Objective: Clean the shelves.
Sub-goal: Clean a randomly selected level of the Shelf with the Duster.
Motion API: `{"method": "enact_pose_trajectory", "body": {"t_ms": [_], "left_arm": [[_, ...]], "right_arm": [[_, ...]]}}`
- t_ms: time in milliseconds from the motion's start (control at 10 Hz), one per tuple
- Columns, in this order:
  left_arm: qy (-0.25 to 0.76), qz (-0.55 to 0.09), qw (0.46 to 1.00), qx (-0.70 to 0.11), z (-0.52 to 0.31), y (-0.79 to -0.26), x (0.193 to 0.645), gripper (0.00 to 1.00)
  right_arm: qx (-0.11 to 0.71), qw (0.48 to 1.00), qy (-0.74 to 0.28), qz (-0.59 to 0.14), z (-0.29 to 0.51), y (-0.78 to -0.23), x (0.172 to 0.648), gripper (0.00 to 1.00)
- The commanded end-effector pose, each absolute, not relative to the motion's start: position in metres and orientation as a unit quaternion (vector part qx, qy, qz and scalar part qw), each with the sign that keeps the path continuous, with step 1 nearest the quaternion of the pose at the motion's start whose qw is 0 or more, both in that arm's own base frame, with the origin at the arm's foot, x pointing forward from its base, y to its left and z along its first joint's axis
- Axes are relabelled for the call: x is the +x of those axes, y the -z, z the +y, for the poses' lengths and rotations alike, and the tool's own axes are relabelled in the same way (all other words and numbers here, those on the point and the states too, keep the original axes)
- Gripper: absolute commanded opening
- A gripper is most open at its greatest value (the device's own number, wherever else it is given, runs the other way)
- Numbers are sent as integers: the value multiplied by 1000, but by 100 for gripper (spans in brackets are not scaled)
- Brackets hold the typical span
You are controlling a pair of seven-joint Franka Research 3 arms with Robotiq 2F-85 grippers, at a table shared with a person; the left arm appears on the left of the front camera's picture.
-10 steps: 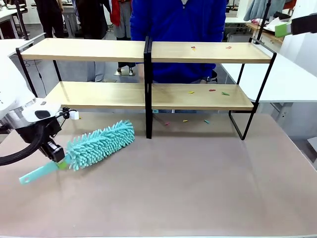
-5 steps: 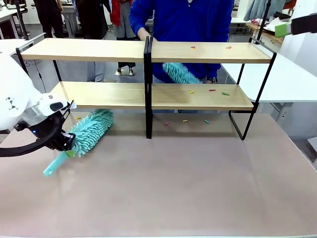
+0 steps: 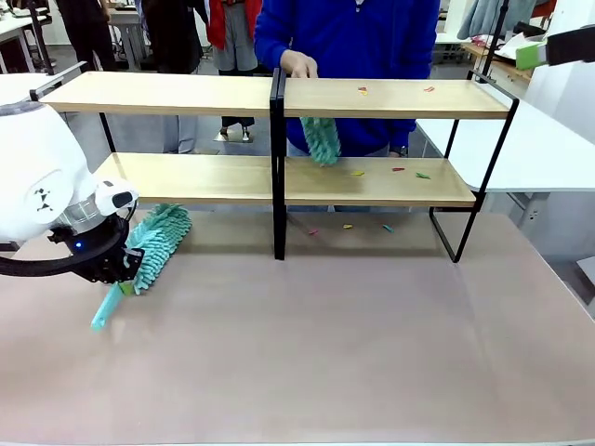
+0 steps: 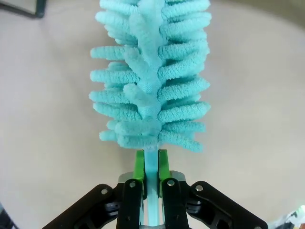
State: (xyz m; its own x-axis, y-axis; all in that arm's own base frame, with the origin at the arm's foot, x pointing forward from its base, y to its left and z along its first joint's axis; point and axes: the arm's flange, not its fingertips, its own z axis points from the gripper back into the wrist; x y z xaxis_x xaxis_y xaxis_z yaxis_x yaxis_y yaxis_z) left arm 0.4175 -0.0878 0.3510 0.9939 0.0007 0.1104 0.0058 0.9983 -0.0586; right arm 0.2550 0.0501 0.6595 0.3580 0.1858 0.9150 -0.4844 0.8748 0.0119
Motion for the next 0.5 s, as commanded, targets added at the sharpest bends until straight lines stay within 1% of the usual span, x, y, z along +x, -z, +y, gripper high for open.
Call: {"method": "enact_pose_trajectory", "body": {"t_ms": [0,300,400], "left_arm": [[-33,-41,999,-12,-89,-366,410,0],[-117,-37,992,13,-78,-367,423,0],[-140,-25,989,28,-75,-366,426,0]], "right_arm": [[142,812,-206,-528,50,-659,256,100],[142,812,-206,-528,50,-659,256,100],[142,812,-206,-528,50,-659,256,100]]}}
